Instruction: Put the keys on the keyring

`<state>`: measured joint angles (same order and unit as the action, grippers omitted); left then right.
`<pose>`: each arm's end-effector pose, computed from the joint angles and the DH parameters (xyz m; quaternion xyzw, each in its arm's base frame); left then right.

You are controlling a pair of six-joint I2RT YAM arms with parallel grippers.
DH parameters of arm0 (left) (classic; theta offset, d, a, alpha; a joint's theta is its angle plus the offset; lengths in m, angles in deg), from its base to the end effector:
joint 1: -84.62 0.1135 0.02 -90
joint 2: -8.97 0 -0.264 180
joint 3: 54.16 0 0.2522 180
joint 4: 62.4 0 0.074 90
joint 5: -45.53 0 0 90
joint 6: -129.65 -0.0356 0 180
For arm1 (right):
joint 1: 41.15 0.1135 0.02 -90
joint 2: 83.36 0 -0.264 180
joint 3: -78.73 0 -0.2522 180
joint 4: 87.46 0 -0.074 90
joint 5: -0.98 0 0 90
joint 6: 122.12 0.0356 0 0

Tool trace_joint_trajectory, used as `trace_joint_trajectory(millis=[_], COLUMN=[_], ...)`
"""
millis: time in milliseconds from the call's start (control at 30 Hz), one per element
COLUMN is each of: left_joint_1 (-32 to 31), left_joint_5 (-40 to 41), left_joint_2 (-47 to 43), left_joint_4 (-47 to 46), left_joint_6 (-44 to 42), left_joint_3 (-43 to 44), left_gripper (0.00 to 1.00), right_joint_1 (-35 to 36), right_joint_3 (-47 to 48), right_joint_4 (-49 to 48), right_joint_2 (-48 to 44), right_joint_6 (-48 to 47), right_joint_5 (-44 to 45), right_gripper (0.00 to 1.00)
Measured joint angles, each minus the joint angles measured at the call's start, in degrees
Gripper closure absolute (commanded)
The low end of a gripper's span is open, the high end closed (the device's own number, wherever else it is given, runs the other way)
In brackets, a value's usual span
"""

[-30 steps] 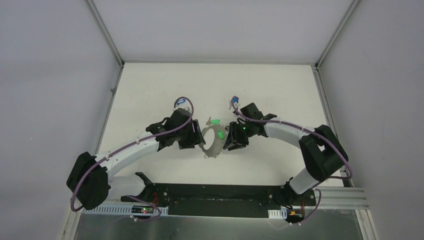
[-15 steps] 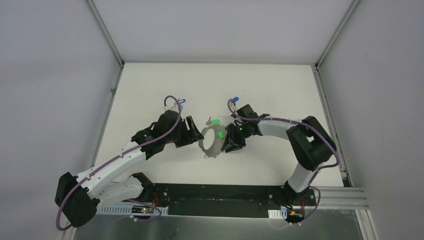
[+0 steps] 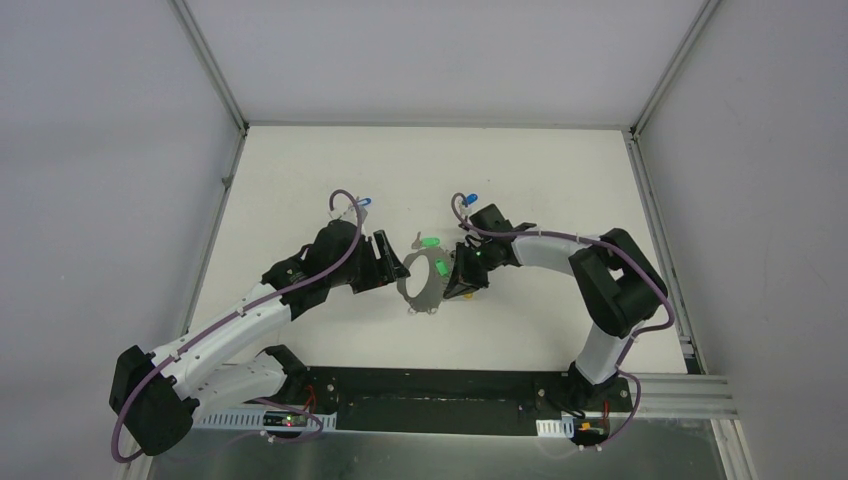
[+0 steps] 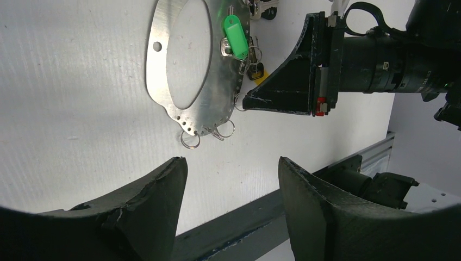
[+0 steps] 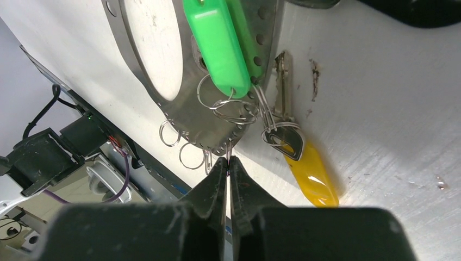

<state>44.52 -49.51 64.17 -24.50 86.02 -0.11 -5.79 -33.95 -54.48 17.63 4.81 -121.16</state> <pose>0.1559 -0.1354 0.2563 -0.0304 0.9016 -0.3233 0.2859 0.2512 0.2015 0.1372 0.0431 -0.9417 -0.3336 0.0029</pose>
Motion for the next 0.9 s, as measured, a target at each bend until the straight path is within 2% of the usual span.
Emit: trace_joint_trajectory(millis=[333,633,733,900], left_joint_1=[0.0,0.0,0.0,0.0], left_joint_5=[-0.8,-1.0,-1.0,-1.0], left_joint_2=[0.0,0.0,0.0,-1.3], left_joint_4=[-0.1,0.3,0.3,0.9], left_joint_6=[-1.1,-4.0,-5.4,-6.9], left_joint_3=[0.0,1.1,2.3,4.3], left_gripper=[0.36,0.35,0.31,0.16], right_joint_1=[0.0,0.0,0.0,0.0], right_joint_3=[1.3,1.4,1.4,0.9], right_joint_4=[3.4,6.5,7.0,5.3], right_joint_2=[-1.2,-12.8,-17.2,-25.1], right_joint_6=[-5.2,-11.8,-13.8,-15.5], right_joint_5=[0.9,1.9,3.1,5.2], right_gripper=[1.00,1.00,1.00,1.00])
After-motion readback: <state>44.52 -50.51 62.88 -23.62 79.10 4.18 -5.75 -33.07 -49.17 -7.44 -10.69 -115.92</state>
